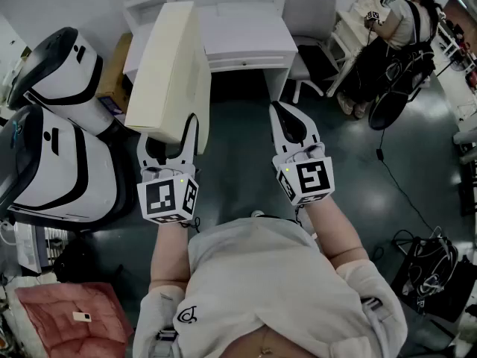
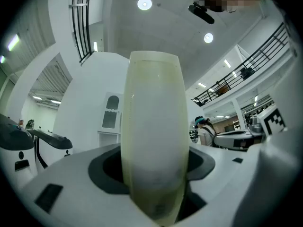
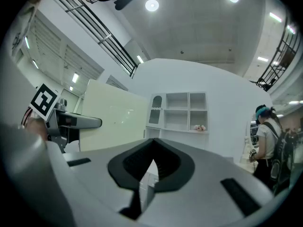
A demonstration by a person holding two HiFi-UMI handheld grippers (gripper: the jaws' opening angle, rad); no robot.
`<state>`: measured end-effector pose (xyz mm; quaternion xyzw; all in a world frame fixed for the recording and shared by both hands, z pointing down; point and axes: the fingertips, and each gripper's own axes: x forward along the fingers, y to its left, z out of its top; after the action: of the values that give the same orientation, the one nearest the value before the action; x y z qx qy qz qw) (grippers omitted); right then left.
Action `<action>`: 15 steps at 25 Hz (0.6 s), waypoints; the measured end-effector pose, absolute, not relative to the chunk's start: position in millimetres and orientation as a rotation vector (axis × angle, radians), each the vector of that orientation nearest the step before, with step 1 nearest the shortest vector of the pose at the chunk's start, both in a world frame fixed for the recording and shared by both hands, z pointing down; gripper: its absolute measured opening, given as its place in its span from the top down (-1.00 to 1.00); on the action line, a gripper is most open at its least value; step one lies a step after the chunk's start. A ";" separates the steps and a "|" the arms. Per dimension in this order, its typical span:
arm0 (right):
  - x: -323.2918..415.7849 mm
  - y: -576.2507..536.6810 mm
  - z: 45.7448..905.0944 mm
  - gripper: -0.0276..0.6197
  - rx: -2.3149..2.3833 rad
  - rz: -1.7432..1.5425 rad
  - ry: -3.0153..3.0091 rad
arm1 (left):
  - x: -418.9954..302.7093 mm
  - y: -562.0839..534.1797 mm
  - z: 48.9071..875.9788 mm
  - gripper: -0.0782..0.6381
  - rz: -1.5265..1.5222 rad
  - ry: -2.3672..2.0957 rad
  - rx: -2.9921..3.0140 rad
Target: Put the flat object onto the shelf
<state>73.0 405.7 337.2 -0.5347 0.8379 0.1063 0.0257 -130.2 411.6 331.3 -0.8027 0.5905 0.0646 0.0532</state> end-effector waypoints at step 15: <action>69.7 400.6 346.6 0.90 -1.639 0.234 2.545 | -135.9 407.7 339.3 -0.08 0.191 1.797 -2.453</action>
<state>69.7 400.6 346.6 -0.5390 0.8371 0.0771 0.0525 -135.9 407.7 339.3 -0.8042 0.5892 0.0626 0.0472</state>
